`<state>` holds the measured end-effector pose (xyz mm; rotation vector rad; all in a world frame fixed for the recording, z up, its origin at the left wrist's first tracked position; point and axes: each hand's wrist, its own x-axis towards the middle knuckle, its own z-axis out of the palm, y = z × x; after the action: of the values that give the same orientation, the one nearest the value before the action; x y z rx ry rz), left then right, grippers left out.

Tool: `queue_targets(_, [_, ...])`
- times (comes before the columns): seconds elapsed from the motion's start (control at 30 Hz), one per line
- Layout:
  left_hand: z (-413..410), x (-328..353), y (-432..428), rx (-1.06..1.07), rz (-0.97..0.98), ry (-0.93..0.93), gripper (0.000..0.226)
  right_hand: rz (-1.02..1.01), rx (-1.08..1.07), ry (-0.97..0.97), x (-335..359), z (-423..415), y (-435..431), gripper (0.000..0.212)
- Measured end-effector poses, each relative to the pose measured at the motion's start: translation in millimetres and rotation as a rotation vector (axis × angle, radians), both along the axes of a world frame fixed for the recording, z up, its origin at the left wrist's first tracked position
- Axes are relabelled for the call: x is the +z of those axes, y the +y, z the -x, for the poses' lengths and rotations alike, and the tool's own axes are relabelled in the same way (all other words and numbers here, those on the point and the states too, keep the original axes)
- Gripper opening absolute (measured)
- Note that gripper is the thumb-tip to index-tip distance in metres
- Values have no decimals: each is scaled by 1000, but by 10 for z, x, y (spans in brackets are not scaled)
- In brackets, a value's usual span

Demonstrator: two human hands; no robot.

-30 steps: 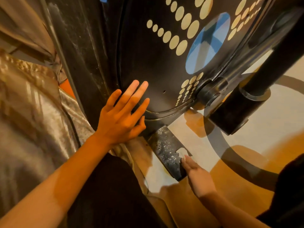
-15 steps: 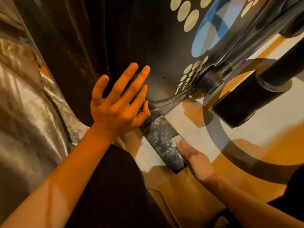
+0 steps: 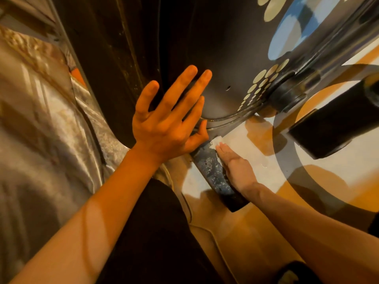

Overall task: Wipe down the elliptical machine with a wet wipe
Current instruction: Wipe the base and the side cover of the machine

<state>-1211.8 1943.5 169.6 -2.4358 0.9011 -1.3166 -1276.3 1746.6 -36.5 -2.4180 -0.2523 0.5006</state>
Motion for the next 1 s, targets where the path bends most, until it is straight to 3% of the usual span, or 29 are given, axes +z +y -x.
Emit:
queue_targets(0.17, [-15, -39, 14, 4, 21, -16, 31, 144, 20, -79, -7, 644, -190, 91])
queue_targets(0.27, [-22, -52, 15, -9, 33, -26, 31, 199, 21, -124, -73, 522, -158, 92])
queue_targets(0.5, [-18, -49, 8, -18, 42, -10, 31, 59, -17, -86, 84, -129, 129, 56])
queue_targets(0.67, [-16, -54, 6, -6, 43, -1, 31, -34, -50, -189, 100, -185, 279, 24])
queue_targets(0.73, [-13, -50, 8, -5, 41, 6, 31, 15, -49, -192, 100, -151, 301, 30])
queue_targets(0.87, [-18, -43, 6, -6, 37, -2, 32, 199, 134, -167, 101, -87, 296, 68])
queue_targets(1.0, [-19, -39, -3, -12, 39, -15, 32, 207, 323, -222, 29, -26, 197, 74])
